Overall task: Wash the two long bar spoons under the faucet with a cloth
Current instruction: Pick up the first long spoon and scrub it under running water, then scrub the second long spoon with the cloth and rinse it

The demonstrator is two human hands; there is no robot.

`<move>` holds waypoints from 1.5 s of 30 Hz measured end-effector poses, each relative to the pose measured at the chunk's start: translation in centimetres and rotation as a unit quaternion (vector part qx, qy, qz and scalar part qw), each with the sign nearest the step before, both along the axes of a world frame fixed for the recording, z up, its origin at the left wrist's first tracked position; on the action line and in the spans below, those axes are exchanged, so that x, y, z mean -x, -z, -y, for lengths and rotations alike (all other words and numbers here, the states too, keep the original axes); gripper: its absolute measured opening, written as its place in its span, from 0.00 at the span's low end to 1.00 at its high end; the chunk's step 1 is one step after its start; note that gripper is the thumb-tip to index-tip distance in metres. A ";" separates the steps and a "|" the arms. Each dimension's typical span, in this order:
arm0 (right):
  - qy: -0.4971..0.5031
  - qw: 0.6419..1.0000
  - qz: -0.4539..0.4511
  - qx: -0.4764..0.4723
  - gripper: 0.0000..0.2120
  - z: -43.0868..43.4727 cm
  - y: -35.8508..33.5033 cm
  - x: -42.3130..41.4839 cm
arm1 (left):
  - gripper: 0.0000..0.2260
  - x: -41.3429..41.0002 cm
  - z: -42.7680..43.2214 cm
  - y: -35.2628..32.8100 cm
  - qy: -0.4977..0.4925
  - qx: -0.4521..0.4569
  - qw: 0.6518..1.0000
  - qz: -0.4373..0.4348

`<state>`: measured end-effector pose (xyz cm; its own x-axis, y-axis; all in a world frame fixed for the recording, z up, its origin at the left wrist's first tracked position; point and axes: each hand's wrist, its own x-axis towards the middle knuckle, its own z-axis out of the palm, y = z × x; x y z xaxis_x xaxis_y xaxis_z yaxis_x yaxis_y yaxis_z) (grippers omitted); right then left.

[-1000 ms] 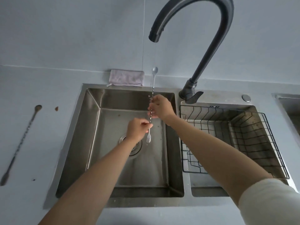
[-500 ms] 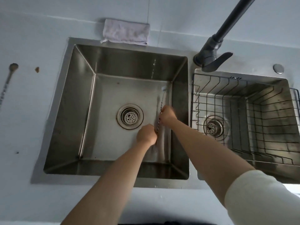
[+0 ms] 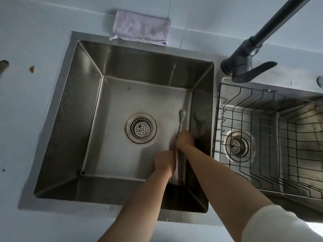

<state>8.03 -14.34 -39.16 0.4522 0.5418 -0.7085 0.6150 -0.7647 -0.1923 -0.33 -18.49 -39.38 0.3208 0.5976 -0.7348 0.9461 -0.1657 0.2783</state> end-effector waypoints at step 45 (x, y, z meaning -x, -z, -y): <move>-0.447 0.857 0.046 -0.252 0.32 -10.3 -18.8 26.7 | 0.13 34.8 -12.1 -18.0 -0.174 -0.407 0.895 -0.049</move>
<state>-18.67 -4.01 -20.33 -0.2617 0.9277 -0.2661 0.9419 0.1854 -0.2800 -35.15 -6.42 -21.39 -0.0318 0.9992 -0.0246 0.9931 0.0343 0.1118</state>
